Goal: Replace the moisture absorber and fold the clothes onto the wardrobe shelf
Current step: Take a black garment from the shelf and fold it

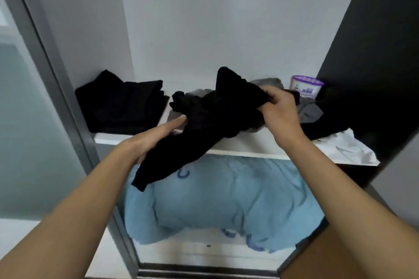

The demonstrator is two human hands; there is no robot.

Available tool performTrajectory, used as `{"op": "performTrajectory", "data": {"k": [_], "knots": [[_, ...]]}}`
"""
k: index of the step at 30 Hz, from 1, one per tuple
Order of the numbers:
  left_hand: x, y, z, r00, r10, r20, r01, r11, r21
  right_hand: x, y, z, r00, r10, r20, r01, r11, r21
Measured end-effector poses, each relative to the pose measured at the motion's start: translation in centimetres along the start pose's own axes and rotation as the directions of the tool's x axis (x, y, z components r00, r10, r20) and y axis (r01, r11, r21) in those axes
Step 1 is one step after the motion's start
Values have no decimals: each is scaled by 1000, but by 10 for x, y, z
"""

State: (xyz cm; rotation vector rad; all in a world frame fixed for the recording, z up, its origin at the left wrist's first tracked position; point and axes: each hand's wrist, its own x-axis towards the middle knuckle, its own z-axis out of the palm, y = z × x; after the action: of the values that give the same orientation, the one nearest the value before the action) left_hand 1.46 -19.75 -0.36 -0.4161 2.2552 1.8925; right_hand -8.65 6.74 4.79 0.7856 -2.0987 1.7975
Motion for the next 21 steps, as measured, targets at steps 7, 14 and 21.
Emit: {"op": "performTrajectory", "data": {"k": [7, 14, 21], "knots": [[-78, -64, 40, 956, 181, 232, -93, 934, -344, -173, -31, 37, 889, 61, 455, 27, 982, -186], [-128, -131, 70, 978, 180, 102, -150, 956, -254, -281, -29, 49, 804, 188, 565, -37, 962, -269], [-172, -158, 102, 997, 73, -19, -75, 953, -292, -356, 20, 54, 428, 478, 767, -55, 861, -505]]}}
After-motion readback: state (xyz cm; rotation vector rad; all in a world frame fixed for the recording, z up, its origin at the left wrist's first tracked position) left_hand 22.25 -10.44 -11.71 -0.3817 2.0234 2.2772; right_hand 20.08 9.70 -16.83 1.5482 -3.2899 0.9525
